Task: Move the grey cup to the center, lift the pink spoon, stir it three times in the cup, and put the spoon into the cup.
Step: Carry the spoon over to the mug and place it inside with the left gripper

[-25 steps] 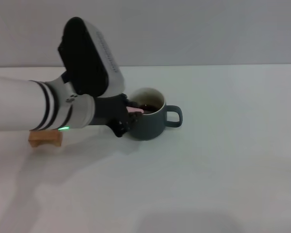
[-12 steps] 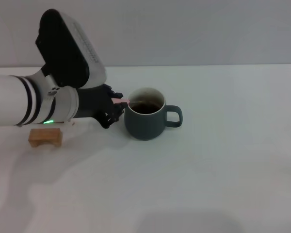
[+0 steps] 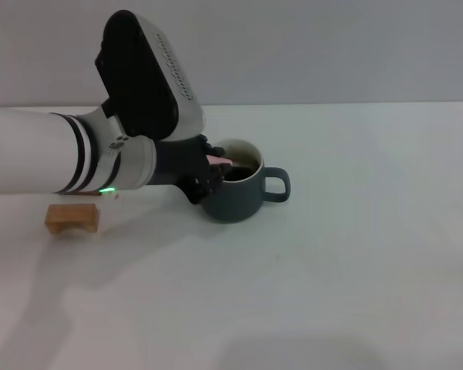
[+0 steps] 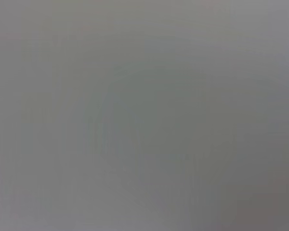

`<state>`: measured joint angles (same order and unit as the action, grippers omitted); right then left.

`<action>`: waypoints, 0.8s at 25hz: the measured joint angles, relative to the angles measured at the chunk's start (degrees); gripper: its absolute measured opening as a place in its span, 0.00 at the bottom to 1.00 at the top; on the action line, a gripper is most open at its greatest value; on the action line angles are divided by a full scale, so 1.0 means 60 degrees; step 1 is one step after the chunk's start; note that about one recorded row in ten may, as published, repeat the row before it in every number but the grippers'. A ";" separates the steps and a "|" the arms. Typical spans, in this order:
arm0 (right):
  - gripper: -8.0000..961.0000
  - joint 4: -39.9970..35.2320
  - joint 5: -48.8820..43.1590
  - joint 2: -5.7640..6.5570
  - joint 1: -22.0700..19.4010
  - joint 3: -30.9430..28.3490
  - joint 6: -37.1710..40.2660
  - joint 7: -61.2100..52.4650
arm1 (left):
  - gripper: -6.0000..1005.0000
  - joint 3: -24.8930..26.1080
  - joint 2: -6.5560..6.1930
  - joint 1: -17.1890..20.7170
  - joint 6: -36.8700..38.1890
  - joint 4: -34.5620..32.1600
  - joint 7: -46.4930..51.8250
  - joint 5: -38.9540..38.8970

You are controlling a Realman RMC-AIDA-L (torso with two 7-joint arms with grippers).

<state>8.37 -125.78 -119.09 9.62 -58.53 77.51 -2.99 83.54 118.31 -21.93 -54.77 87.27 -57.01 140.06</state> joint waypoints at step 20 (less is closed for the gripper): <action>0.01 -0.0033 0.0002 0.0000 0.0138 0.0087 -0.0074 0.0000 | 0.18 0.0643 -0.0041 0.0417 -0.0083 0.0189 -0.0016 0.0095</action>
<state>8.17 -125.76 -119.09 10.45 -58.00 77.07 -2.99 87.40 118.06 -19.43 -55.27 88.41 -57.10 140.63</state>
